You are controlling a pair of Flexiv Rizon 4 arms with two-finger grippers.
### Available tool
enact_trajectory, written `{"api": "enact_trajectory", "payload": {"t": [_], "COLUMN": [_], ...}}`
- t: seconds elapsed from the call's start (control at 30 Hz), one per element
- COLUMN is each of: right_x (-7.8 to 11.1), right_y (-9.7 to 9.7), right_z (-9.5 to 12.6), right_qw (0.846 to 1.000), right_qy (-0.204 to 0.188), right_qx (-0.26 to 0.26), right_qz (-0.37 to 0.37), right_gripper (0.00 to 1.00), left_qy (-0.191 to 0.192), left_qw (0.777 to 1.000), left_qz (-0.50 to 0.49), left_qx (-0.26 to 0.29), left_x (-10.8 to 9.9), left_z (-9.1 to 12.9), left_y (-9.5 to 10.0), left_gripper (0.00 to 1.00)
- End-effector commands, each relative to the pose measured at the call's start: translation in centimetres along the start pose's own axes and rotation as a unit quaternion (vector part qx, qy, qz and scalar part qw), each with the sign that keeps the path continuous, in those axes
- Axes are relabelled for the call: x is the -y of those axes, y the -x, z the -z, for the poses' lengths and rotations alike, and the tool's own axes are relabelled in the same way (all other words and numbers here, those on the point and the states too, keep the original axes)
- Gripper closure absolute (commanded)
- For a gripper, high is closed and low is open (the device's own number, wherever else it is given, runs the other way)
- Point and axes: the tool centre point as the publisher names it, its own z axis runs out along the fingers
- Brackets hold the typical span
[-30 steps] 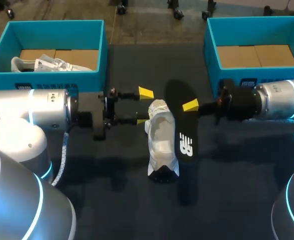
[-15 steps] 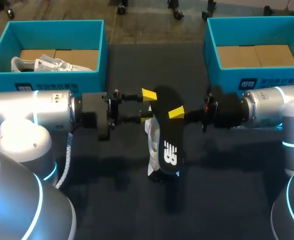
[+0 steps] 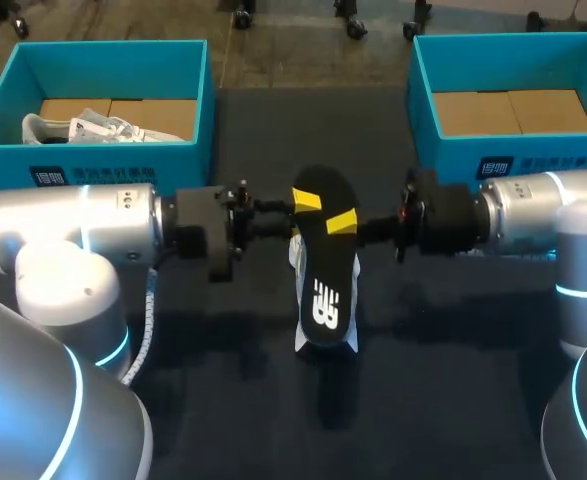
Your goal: Take the shoe out of the shoebox, open the shoe tongue, remove and reinsert the insole, then place the shoe into the shoebox
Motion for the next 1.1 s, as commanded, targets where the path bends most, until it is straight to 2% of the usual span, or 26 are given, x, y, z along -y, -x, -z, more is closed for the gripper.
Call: {"api": "enact_trajectory", "payload": {"t": [0.03, 0.23, 0.33, 0.43, 0.67, 0.7, 0.73, 0.87, 0.93, 1.1], "right_x": [-0.1, -0.2, -0.2, -0.2, 0.4, 0.6, 0.8, 1.5, 2.0, 2.3], "right_y": [0.1, 0.1, 0.1, 0.1, 0.3, 0.3, 0.3, 0.4, 0.5, 0.8], "right_z": [-0.2, -0.3, -0.3, -0.3, -0.2, -0.1, 0.1, 1.0, 1.9, 3.4], "right_qw": [1.000, 1.000, 1.000, 1.000, 1.000, 1.000, 1.000, 1.000, 0.998, 0.987], "right_qy": [-0.002, -0.006, -0.007, -0.008, -0.001, 0.002, 0.008, 0.025, 0.042, 0.056], "right_qx": [0.000, -0.001, -0.002, -0.003, -0.003, 0.000, 0.004, 0.015, 0.044, 0.139], "right_qz": [0.000, 0.003, 0.003, 0.004, 0.007, 0.008, 0.009, 0.008, 0.022, 0.058], "right_gripper": [1.00, 1.00, 1.00, 1.00, 1.00, 0.71, 0.00, 0.00, 0.00, 0.00], "left_qy": [0.006, 0.011, 0.013, 0.017, 0.018, 0.017, 0.014, 0.009, 0.007, -0.002], "left_qw": [1.000, 1.000, 1.000, 1.000, 1.000, 1.000, 1.000, 0.999, 0.999, 0.997], "left_qz": [-0.001, 0.002, 0.002, 0.003, 0.009, 0.010, 0.016, 0.030, 0.043, 0.070], "left_qx": [0.002, 0.005, 0.006, 0.005, 0.001, 0.000, -0.001, -0.006, -0.008, -0.021], "left_x": [0.2, 0.4, 0.4, 0.4, 0.5, 0.5, 0.6, 0.8, 1.1, 1.8], "left_z": [-0.7, -1.2, -1.2, -1.2, -1.0, -0.9, -0.9, -0.8, -0.5, 0.2], "left_y": [-0.1, -0.2, -0.4, -0.6, -0.9, -1.0, -1.0, -1.2, -1.4, -1.2], "left_gripper": [0.68, 0.74, 0.84, 1.00, 1.00, 1.00, 1.00, 1.00, 1.00, 1.00]}}
